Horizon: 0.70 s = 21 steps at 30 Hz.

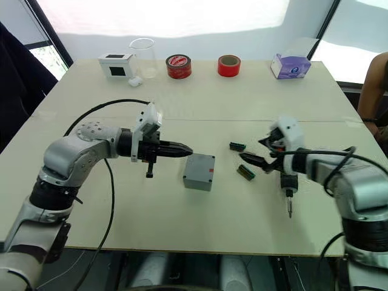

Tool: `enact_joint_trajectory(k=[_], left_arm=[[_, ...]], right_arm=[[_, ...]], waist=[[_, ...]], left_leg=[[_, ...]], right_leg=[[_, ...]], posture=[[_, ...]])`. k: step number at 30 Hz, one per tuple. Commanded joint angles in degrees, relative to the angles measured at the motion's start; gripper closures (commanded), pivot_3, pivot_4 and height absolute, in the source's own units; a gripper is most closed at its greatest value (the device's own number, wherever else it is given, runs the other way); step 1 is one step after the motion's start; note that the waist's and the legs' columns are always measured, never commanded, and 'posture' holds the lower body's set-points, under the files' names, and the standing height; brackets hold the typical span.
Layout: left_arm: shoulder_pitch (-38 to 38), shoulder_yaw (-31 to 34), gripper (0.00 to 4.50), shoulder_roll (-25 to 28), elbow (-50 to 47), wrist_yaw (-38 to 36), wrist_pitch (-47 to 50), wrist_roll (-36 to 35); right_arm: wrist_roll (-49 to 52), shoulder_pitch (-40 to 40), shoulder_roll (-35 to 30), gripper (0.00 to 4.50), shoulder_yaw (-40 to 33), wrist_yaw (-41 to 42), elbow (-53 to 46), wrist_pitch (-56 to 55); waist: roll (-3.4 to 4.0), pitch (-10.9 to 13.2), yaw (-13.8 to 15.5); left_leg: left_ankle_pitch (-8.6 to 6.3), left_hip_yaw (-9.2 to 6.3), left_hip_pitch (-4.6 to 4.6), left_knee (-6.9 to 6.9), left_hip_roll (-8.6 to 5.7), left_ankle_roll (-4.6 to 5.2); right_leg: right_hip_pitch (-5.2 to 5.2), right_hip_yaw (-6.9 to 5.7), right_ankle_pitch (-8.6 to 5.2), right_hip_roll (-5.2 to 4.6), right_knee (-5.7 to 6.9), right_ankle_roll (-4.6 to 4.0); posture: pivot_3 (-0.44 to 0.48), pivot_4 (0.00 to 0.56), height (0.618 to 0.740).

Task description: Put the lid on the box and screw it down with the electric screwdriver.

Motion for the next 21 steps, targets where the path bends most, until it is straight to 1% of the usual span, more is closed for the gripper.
enact_joint_trajectory(k=[1,3,5,8,10,12,14,21], left_arm=[[-1.91,-2.07,4.50,0.70,-2.97,-1.68,-2.03,0.75],[-1.83,-3.68,4.50,1.38,-3.12,-2.30,-3.78,2.36],[-1.66,-3.37,4.50,0.72,-2.99,-2.10,-4.33,1.81],[-1.58,-3.33,4.50,0.04,-3.11,-1.46,-4.78,1.82],[-1.31,-3.56,4.50,-0.13,-3.50,-1.03,-5.02,2.09],[-0.28,-3.34,4.50,-0.47,-4.51,-0.42,-4.84,1.46],[0.77,-3.34,4.50,-0.76,-5.35,0.35,-4.57,1.26],[3.48,-2.34,4.50,-0.93,-8.03,3.90,-3.18,0.72]], right_arm=[[0.85,-8.05,0.17,0.05,-7.32,-5.21,4.62,17.68],[1.45,-8.93,-2.50,0.05,-5.80,-6.75,4.84,21.69],[4.64,-9.01,-7.25,0.05,-2.78,-7.99,6.63,21.82],[6.17,-9.99,-12.67,0.05,1.57,-10.28,9.65,21.82],[7.75,-10.92,-13.63,0.05,2.30,-11.81,12.44,21.82],[11.99,-10.44,-14.50,0.05,3.75,-13.02,17.13,21.82],[12.94,-10.57,-14.80,0.05,5.79,-14.50,20.34,21.82],[10.16,-14.38,-15.73,0.05,14.43,-14.34,24.63,21.82]], waist=[[0.03,0.00,-0.41],[0.10,-0.03,-0.39],[0.10,-0.03,-0.15],[0.09,-0.01,0.05],[0.08,-0.01,0.00],[0.08,-0.01,-0.01],[0.08,-0.01,-0.01],[0.08,-0.01,-0.12]], left_leg=[[0.00,0.00,0.00,0.00,0.00,0.00],[0.01,0.02,0.02,-0.02,0.01,-0.01],[0.01,-0.01,0.02,-0.10,0.04,-0.01],[0.00,0.03,-0.04,-0.10,-0.01,0.01],[-0.03,0.08,-0.04,-0.02,-0.03,0.05],[-0.04,0.08,-0.03,0.01,-0.03,0.06],[-0.04,0.07,-0.01,0.01,-0.02,0.08],[-0.05,0.08,-0.03,0.00,-0.01,0.08]], right_leg=[[0.00,0.01,0.00,0.00,0.01,0.00],[-0.01,0.02,0.00,-0.01,0.03,0.00],[-0.02,0.01,-0.02,0.01,-0.03,-0.03],[-0.05,0.01,-0.01,-0.06,-0.08,-0.02],[-0.02,0.02,0.00,-0.09,-0.08,-0.01],[0.01,0.02,0.00,-0.09,-0.08,-0.01],[0.03,0.01,0.00,-0.07,-0.09,-0.01],[-0.01,0.02,0.00,-0.06,-0.08,-0.01]], posture=[[0.000,0.150,0.740],[0.000,0.150,0.740],[0.000,0.150,0.740],[0.000,0.150,0.740],[0.000,0.150,0.740],[0.000,0.150,0.740],[0.000,0.150,0.740],[0.000,0.150,0.740]])
